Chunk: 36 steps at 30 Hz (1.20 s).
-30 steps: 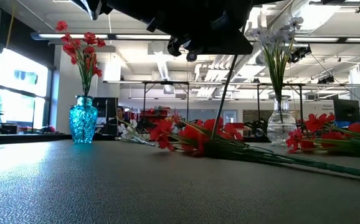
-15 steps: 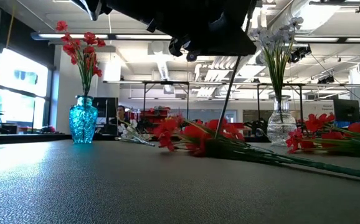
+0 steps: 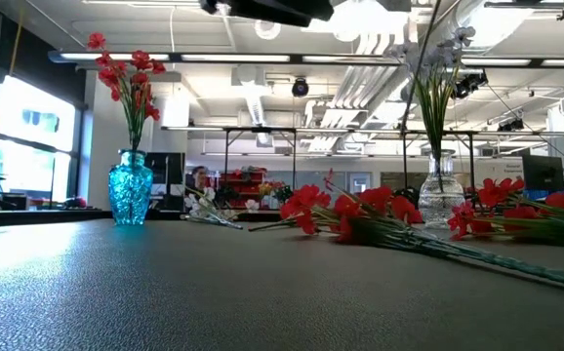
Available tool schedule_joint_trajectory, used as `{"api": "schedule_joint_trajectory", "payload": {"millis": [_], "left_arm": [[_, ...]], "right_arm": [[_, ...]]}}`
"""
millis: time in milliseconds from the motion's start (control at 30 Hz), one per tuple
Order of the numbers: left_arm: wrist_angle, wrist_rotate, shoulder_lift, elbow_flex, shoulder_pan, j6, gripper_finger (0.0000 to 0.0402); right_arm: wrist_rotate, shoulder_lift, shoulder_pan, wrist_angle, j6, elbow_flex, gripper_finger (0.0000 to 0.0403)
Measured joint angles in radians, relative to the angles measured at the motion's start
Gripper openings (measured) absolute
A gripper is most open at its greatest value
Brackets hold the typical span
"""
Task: Sort flowers into vase by color
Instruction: Put the white flower into the transparent vase
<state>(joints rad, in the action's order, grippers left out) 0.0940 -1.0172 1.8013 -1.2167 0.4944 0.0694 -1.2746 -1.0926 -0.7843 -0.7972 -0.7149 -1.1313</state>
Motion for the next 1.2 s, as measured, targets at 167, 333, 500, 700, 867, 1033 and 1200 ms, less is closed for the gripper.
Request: {"api": "schedule_joint_trajectory", "payload": {"millis": [167,333,500,700,867,1033,1200], "left_arm": [[-0.106,-0.068,-0.002,0.000,0.052,0.095,0.0159],[-0.139,-0.074,0.009,0.000,0.072,0.164,0.0159],[-0.130,-0.091,0.012,0.000,0.068,0.165,0.0159],[-0.124,-0.093,0.012,0.000,0.049,0.167,0.0159],[-0.123,-0.093,0.012,0.000,0.043,0.174,0.0159],[-0.124,-0.093,0.012,0.000,0.043,0.173,0.0158],[-0.123,-0.093,0.012,0.000,0.043,0.174,0.0158]], "right_arm": [[-0.099,0.152,0.054,-0.046,0.102,0.000,0.0000],[0.149,0.281,0.231,-0.142,0.067,-0.011,0.0000],[0.303,0.297,0.451,-0.511,-0.139,-0.100,0.0000],[0.091,0.241,0.580,-0.615,-0.095,-0.139,0.0000],[0.057,0.258,0.595,-0.482,0.023,-0.143,0.0000],[0.059,0.286,0.595,-0.428,0.036,-0.143,0.0000],[0.082,0.280,0.595,-0.397,-0.013,-0.131,0.0000]]}}
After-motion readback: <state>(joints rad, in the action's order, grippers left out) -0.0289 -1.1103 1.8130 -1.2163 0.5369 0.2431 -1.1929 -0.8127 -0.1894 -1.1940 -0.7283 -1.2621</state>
